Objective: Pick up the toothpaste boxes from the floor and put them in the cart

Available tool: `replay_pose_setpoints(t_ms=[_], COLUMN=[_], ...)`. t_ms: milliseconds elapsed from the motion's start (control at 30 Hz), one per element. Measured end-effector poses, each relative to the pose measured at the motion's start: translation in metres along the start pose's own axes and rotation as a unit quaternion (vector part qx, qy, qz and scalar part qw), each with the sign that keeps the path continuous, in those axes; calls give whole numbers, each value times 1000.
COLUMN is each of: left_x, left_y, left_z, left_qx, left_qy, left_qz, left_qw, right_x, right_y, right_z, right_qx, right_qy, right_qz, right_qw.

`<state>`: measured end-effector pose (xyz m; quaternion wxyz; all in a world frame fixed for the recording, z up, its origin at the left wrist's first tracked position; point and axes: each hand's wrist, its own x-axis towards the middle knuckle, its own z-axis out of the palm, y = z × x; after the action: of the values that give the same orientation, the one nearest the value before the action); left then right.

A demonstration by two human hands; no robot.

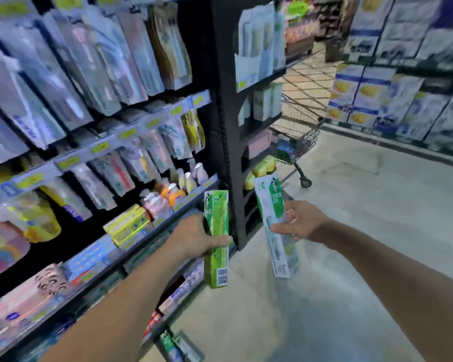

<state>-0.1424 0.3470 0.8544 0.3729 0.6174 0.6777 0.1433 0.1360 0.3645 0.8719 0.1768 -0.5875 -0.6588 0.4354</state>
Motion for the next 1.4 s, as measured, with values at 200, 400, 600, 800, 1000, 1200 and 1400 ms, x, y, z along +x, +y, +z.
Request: replay_pose_setpoints(t_ms=[200,400,600,800,1000,1200,1400], left_x=[90,171,273,373,467,546,629], left_y=[95,163,209,267,313,361,422], left_z=[47,84,99,81,88,121,169], left_qx=[16,44,54,49,64,85,67], left_qy=[-26,-70,-114,-147,-159,-190,-196], left_qz=[35,77,97,126,155,142,105], left_qw=[999,994,987,980,973,968,973], right_x=[21,56,127,198,256,308,359], right_y=[68,114,140,134,148,195,262], right_z=[-97,-157,-207,-261,-314,-377,-468], right_qx=[53,85,90,101,98,113,121], right_qy=[83,133,137,183,210,219,206], right_qz=[83,121,138,159,177,197,209], right_qw=[992,980,977,965,956,949,948])
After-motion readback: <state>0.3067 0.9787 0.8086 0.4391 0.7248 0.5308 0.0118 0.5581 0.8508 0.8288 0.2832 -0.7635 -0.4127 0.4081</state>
